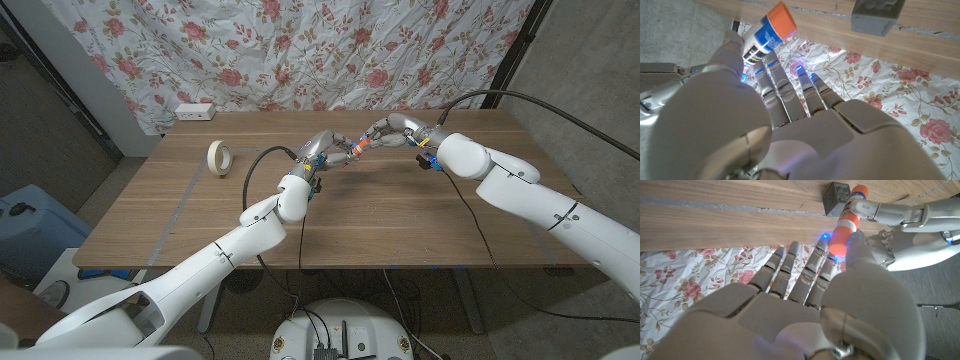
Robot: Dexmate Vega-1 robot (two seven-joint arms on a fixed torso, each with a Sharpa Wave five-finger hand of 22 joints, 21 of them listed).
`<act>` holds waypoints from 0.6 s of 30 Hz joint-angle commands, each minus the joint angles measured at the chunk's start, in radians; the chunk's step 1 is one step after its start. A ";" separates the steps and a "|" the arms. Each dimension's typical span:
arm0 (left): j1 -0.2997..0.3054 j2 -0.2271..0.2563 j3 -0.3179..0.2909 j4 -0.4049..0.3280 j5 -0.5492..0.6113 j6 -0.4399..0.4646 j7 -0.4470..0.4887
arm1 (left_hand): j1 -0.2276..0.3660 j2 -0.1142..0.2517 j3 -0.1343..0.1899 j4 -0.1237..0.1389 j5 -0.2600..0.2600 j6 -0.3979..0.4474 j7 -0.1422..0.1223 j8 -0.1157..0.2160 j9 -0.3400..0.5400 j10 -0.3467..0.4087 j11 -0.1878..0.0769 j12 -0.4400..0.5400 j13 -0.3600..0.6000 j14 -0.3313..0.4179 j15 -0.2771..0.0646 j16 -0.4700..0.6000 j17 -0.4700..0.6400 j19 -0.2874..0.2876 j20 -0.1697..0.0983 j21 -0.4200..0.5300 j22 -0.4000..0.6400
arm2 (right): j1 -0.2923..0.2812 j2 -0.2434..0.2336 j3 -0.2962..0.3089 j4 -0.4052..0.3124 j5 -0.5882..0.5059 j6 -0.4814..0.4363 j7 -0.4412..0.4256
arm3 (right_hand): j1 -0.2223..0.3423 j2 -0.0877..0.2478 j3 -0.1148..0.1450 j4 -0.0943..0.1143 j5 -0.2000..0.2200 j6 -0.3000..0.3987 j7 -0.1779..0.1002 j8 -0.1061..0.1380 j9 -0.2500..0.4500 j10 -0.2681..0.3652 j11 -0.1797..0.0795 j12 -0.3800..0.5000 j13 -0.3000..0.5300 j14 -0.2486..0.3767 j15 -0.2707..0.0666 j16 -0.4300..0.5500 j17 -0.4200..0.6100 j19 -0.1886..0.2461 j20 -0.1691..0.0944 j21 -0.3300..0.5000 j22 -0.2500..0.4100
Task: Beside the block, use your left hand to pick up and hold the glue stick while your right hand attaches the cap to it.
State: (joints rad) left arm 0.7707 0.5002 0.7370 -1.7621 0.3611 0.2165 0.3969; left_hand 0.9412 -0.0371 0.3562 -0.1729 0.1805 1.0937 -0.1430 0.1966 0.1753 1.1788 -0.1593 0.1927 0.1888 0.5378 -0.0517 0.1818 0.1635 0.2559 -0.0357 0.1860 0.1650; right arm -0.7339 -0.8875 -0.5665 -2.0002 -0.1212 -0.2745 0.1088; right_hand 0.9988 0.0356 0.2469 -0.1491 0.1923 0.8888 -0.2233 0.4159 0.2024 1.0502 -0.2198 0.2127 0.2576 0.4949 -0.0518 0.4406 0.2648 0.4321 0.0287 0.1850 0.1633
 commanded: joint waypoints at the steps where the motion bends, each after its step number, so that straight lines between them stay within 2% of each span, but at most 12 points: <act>1: 0.002 -0.002 -0.004 0.006 0.005 -0.004 0.010 | -0.039 0.095 0.008 0.004 0.006 0.100 0.035 0.007 0.018 0.068 -0.062 0.005 0.006 0.011 -0.114 -0.001 0.003 -0.002 -0.002 0.003 0.003 | 0.011 0.010 -0.009 0.017 0.009 0.000 0.011 | 0.000 0.010 -0.005 -0.002 0.000 0.008 0.000 0.003 0.002 -0.003 -0.001 -0.003 0.004 -0.005 -0.114 0.009 0.000 0.000 0.004 0.002 0.002; 18: -0.012 -0.011 -0.002 0.031 0.002 -0.024 0.013 | -0.037 0.096 0.010 0.003 0.006 0.101 0.038 0.007 0.018 0.072 -0.062 0.006 0.005 0.016 -0.116 0.000 0.003 -0.001 -0.004 0.003 0.003 | 0.023 0.020 -0.016 0.038 0.014 0.002 0.007 | -0.001 0.011 -0.008 -0.001 0.000 0.006 0.000 0.000 0.003 -0.005 -0.001 -0.003 0.004 -0.007 -0.113 0.009 -0.001 0.001 0.004 0.002 0.003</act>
State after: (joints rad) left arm 0.7690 0.4945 0.7346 -1.7459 0.3635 0.2028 0.4065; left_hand 0.9411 -0.0371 0.3562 -0.1729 0.1817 1.0937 -0.1429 0.1971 0.1752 1.1788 -0.1594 0.1924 0.1885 0.5468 -0.0534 0.1818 0.1634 0.2558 -0.0357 0.1860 0.1650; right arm -0.7182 -0.8732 -0.5781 -1.9752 -0.1103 -0.2754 0.1175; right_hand 0.9988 0.0356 0.2401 -0.1504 0.1923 0.8887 -0.2233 0.4119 0.2025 1.0502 -0.2198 0.2127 0.2576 0.4876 -0.0445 0.4406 0.2649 0.4321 0.0286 0.1850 0.1633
